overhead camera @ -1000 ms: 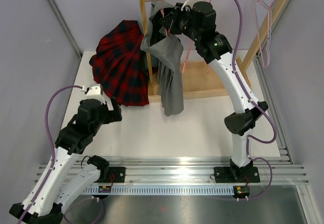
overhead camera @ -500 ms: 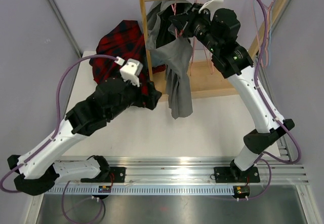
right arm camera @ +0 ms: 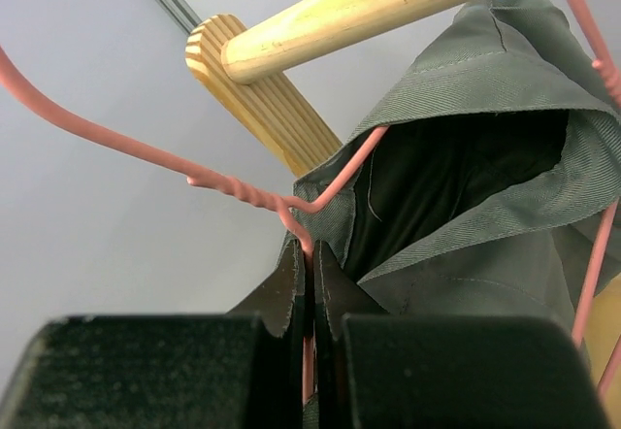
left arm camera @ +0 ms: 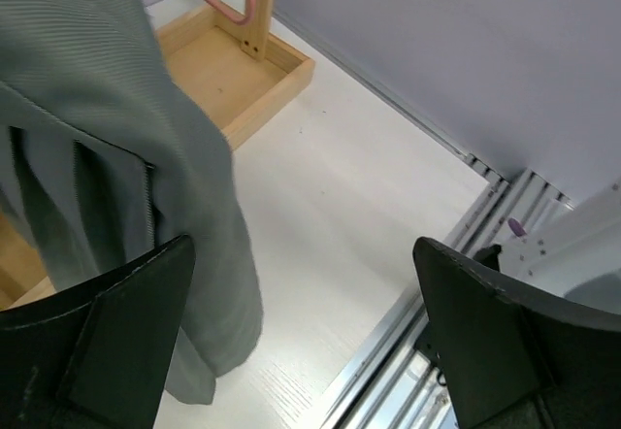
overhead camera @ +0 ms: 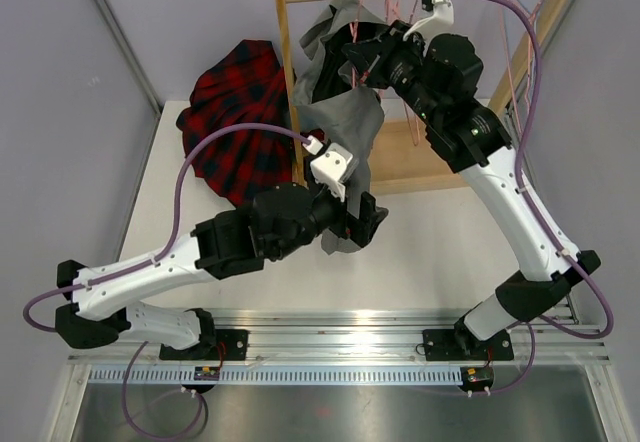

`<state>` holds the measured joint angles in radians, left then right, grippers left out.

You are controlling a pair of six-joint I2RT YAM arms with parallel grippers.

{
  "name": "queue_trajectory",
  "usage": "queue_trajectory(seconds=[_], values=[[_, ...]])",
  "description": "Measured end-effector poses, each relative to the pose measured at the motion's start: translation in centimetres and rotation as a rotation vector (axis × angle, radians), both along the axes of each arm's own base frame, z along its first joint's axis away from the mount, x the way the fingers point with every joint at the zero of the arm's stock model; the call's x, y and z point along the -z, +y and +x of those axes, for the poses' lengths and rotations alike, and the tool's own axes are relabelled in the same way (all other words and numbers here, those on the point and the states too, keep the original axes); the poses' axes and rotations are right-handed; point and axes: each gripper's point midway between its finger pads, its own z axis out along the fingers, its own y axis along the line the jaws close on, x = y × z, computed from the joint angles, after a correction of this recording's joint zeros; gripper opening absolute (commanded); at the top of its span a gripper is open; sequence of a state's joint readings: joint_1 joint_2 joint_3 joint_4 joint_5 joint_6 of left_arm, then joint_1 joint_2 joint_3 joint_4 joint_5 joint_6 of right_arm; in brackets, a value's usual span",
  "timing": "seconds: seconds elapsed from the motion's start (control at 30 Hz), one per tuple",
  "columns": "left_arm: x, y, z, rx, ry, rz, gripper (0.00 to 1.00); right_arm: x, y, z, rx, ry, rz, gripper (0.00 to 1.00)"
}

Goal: Remove the skirt from the hanger

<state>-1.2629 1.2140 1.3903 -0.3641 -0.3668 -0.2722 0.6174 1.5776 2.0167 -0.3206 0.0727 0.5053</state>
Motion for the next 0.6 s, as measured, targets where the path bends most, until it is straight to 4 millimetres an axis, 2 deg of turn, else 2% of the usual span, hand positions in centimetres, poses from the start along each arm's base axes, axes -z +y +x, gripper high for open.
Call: queue_trajectory(seconds=[0.17,0.27,0.33,0.47,0.5,0.6], values=[[0.9,0.2,1.6,-0.125,-0.029,0.038,0.99,-1.2,-1.5,-2.0,0.004,-0.007,0.034,0.0],[0.9,0.5,1.7,-0.168,-0.051,0.053,0.97,-2.6,-2.6,-3.4,0.011,-0.032,0.059,0.0],[0.7,0.6,1.7,-0.182,-0.065,0.052,0.92,-3.3,-3.2,-4.2,0.01,-0.043,0.075,0.0],[0.4,0.7,2.1,-0.212,-0.082,0.046,0.7,-3.5,-3.6,-4.9,0.008,-0.037,0.09,0.0],[0.4,0.7,2.1,-0.214,-0.086,0.045,0.62,-3.4,-3.6,-4.9,0.008,-0.033,0.092,0.0],[0.3,0.3,2.2,-0.209,-0.103,0.04,0.61,-3.0,-3.5,-4.8,0.007,-0.02,0.094,0.0]])
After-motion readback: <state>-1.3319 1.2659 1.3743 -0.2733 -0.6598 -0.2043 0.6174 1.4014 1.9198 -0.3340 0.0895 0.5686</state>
